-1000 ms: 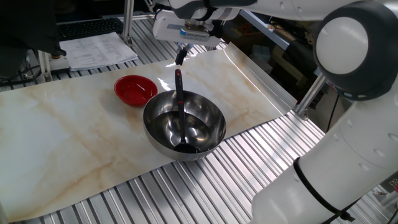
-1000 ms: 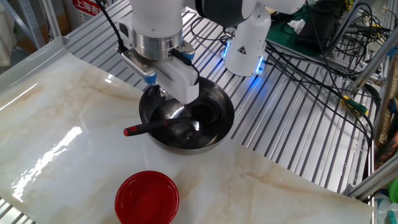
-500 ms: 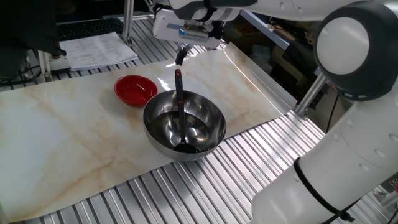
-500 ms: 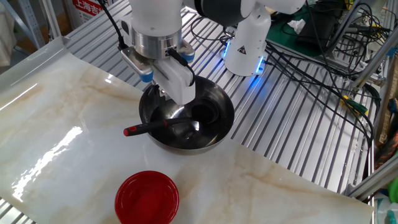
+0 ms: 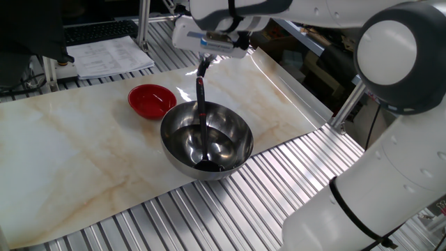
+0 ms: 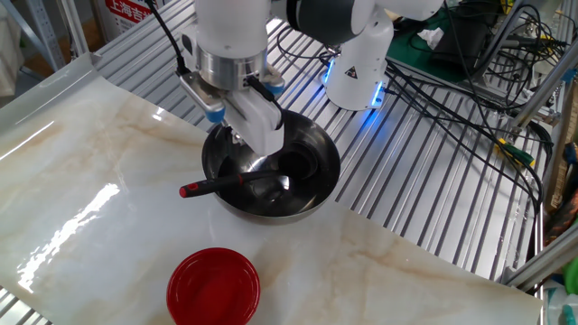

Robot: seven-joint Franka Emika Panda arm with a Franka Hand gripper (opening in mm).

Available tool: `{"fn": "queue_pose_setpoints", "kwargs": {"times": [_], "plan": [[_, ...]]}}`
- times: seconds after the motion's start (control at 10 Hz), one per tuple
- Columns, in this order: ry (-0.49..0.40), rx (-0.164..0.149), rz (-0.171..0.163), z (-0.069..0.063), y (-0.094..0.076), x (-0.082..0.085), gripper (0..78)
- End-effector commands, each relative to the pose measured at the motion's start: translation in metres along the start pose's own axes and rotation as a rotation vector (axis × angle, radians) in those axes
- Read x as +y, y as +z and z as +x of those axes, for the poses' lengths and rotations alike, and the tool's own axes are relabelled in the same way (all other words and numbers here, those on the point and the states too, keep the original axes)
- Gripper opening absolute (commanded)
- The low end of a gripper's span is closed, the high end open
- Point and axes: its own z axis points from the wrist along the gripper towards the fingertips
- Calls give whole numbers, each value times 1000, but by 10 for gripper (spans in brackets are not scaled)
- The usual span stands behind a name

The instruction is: Scoop water with a large spoon from one bowl to another

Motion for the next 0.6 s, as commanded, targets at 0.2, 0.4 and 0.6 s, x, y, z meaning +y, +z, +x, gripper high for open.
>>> {"fn": "queue_pose_setpoints", "kwargs": {"times": [0.2,0.4,0.6], "plan": [[6,-16,-1,1,11,-6,0],[7,-27,-5,0,25,-7,0],[-1,-28,-7,-3,34,-11,0]]}}
